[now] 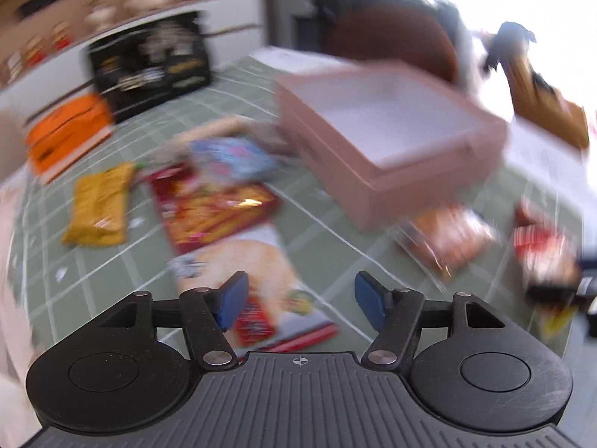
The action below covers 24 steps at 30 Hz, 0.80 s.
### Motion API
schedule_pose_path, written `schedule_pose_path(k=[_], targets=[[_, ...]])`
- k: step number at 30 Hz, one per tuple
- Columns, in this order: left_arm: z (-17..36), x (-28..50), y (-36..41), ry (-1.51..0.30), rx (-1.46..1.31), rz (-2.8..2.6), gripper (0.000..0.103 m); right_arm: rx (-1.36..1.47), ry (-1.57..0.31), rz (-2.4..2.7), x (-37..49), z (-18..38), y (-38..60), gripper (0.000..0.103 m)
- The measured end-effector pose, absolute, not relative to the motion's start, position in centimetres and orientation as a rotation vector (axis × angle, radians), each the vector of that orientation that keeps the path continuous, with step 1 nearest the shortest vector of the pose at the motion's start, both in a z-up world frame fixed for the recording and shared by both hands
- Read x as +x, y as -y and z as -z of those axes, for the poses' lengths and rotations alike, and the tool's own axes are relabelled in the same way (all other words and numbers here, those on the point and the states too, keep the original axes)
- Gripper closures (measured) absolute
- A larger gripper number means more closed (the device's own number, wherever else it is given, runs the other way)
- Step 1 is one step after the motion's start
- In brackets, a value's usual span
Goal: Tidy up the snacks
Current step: 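Carry the rice cracker pack and Want Want bag into the pink box with both tools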
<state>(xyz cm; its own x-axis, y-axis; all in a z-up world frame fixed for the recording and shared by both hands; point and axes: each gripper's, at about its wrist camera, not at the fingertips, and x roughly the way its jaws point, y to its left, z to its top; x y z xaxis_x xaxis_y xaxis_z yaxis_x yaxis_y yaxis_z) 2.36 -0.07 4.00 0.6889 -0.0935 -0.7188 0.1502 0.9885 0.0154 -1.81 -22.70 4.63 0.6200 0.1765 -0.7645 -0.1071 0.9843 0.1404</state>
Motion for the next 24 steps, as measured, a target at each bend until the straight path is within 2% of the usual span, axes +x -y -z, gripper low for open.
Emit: schedule_pose_path(k=[3,7,11,16,21,24], targets=[[-4.5,3.0,-4.7,-0.789,-0.158,0.019,0.035,0.075,-0.906,-0.185,-1.4,-3.5,22.2,0.051],[-3.0,5.2,-8.3,-0.885,-0.427,0.010,0.035,0.053,-0.928,-0.209,-1.2,-2.3,21.7,0.050],[-2.8,6.0,-5.1,-0.920,-0.280,0.083,0.035,-0.017,-0.911,-0.233,-1.5,-2.1,21.1,0.046],[-2.7,5.8,-0.7,-0.874,-0.060,0.185,0.031,-0.067,-0.901,-0.262,-1.6,-1.9,20.5,0.032],[-1.9,6.4,1.8,-0.921,0.054,0.220,0.011,-0.089,-0.882,-0.253,-1.6,-1.5,19.9,0.019],[-1.3,6.1,2.8,-0.909,0.125,0.228,0.008,-0.086,-0.873,-0.248,-1.6,-1.4,19.9,0.017]])
